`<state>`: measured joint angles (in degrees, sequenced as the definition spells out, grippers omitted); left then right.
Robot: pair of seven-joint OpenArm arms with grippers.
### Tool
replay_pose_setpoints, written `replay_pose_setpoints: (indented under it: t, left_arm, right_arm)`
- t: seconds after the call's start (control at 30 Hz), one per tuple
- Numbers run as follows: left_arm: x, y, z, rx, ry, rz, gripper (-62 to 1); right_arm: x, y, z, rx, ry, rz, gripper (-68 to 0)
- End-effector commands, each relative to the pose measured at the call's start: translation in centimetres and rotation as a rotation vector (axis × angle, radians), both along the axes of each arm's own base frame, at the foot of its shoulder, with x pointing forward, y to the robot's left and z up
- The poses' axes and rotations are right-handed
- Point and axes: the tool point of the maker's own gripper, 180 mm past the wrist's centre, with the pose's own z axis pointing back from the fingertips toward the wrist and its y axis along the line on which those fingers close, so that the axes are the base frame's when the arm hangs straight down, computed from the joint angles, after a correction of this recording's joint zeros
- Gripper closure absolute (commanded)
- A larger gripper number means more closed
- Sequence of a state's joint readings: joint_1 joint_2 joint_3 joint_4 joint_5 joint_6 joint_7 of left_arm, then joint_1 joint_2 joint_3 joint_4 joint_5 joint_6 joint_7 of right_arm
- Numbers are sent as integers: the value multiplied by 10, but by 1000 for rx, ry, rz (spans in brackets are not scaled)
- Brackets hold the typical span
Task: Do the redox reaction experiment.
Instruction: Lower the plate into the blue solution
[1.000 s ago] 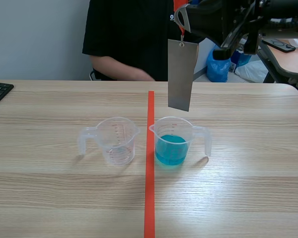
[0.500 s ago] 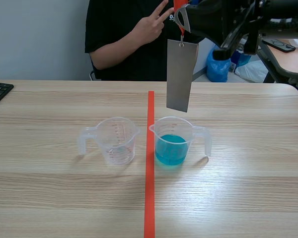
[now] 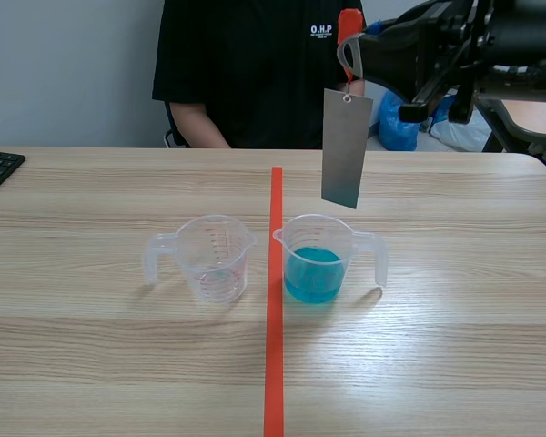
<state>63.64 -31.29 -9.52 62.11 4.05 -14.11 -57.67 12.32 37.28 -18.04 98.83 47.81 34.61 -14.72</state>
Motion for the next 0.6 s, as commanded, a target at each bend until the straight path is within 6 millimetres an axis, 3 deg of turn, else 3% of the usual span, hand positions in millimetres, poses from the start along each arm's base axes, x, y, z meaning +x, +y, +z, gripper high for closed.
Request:
replay_pose_setpoints:
  t: [0.0,0.57]
  left_arm:
    - [2,0,3,-9,-14,2,-40]
    - [2,0,3,-8,-13,2,-40]
  right_arm:
    - [-2,5,3,27,-7,18,-15]
    - [10,17,-64,93,135,1,-15]
